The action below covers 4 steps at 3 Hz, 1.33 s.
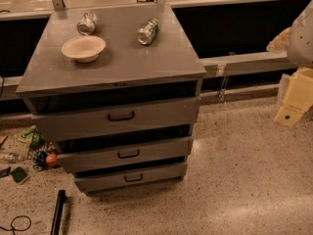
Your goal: Open middle drawer
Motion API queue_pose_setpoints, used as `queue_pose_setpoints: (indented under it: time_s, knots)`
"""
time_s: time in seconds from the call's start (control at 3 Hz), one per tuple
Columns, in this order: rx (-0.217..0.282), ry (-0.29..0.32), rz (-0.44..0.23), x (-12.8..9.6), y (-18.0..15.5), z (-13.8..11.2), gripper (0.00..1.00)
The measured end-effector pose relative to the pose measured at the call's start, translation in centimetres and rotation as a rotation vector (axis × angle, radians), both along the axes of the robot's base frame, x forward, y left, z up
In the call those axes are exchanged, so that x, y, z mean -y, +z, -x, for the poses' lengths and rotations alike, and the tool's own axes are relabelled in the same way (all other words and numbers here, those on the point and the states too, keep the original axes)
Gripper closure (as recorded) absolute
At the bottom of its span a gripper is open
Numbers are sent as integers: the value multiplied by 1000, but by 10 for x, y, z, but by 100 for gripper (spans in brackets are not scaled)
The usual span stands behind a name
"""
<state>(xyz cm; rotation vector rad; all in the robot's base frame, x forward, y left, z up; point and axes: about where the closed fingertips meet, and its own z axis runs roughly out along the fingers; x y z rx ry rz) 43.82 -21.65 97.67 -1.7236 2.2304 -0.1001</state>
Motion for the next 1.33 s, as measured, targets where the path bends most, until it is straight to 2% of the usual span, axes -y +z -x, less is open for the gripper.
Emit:
queue_pose_setpoints:
  time_s: [0.33,0.67,1.0,1.33]
  knots:
    - [0,0,0,0,0,0,0]
    - [-14,14,-31,-6,-23,-2,0]
    - [-43,65,-91,-20,-68,-3,0]
    - [-45,158,-162,-42,-137,-15,0]
